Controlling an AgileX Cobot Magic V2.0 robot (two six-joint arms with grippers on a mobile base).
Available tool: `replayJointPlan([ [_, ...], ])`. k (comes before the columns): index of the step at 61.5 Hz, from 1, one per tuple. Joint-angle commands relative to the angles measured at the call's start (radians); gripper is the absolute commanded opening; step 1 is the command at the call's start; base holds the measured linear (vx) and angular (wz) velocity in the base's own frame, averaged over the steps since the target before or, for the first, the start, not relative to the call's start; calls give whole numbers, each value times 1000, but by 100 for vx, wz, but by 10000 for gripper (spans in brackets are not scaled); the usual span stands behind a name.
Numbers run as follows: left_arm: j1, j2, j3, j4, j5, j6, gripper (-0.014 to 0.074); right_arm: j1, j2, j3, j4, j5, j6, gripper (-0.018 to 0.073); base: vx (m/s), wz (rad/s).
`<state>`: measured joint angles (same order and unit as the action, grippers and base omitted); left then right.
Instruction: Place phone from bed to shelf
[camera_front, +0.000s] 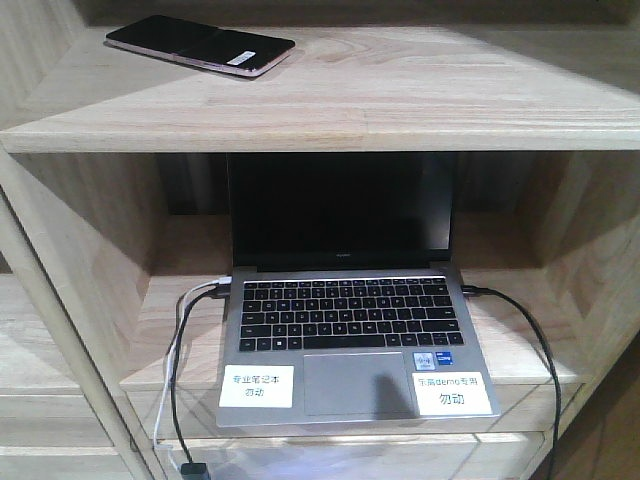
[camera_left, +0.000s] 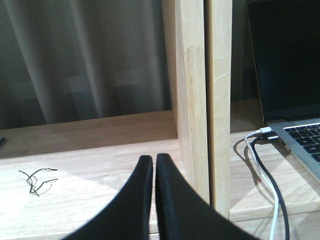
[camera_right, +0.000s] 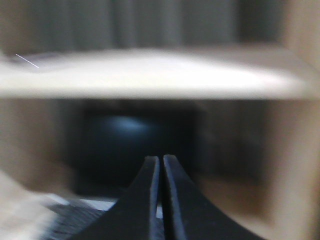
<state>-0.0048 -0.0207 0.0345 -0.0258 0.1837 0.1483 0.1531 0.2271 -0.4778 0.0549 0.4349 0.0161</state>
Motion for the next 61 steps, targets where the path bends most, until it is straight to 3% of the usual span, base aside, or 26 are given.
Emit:
replayJointPlan([
  [1, -6, -4, -23, -9, -71, -6, 1, -78, 8, -24, -17, -20, -38, -6, 0, 0],
  [15, -6, -4, -23, -9, -71, -6, 1, -176, -88, 129, -13, -160, -61, -6, 0, 0],
  [32, -6, -4, -23, -9, -71, -6, 1, -185, -223, 356, -13, -257, -62, -6, 0, 0],
  [43, -6, -4, -23, -9, -71, -6, 1, -185, -250, 515, -9, -435, -47, -6, 0, 0],
  [61, -6, -4, -23, -9, -71, -6, 1, -185, -250, 510, -8, -397, -47, -5, 0, 0],
])
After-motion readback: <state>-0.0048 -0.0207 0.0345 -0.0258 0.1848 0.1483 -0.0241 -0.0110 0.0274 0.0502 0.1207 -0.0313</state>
